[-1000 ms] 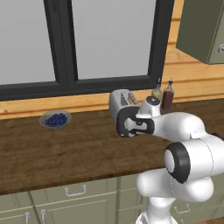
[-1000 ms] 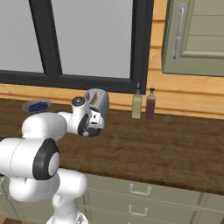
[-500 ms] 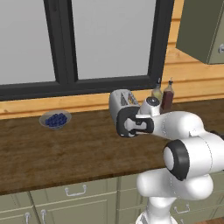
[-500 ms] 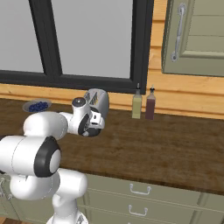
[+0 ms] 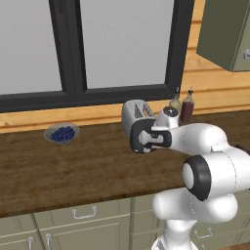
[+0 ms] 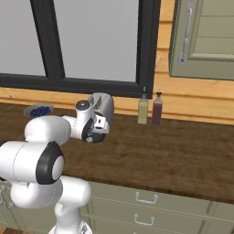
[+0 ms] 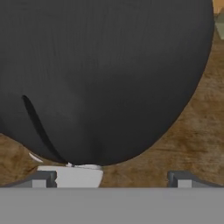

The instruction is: Start the toaster. Once the lever pops up, take the bread to the plate on the dining counter.

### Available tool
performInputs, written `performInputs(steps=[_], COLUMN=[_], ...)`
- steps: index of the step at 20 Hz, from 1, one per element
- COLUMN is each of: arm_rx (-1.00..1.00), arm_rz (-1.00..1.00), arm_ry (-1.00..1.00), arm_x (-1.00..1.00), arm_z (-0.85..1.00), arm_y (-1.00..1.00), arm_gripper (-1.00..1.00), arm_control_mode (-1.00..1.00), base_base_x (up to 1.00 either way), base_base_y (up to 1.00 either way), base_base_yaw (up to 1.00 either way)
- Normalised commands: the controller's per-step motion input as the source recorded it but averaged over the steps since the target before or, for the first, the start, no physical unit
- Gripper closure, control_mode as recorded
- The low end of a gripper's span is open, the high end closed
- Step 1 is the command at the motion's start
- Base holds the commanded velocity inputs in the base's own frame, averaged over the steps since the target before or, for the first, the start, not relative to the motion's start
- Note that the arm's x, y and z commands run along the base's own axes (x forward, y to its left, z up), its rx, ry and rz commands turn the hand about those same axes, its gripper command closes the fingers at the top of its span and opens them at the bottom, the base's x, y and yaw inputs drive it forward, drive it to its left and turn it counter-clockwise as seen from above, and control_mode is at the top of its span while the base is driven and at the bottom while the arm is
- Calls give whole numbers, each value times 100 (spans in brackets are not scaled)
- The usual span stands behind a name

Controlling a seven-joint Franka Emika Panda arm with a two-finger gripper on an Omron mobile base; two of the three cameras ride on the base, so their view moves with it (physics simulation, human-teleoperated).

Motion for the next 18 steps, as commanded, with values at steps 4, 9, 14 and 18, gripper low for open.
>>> performInputs(steps=[4, 9, 14, 18], arm_rx=[0, 0, 0, 0], arm_rz=[0, 0, 0, 0], arm_ry=[2, 0, 0, 0], arm_x=[0, -8, -7, -4], arm_z=[34, 50, 54, 64], arm_y=[0, 0, 0, 0], arm_gripper=[-100, -100, -100, -100], arm_control_mode=[-100, -100, -100, -100], base_base_x=[0, 0, 0, 0], base_base_y=[0, 0, 0, 0], base_base_yaw=[0, 0, 0, 0])
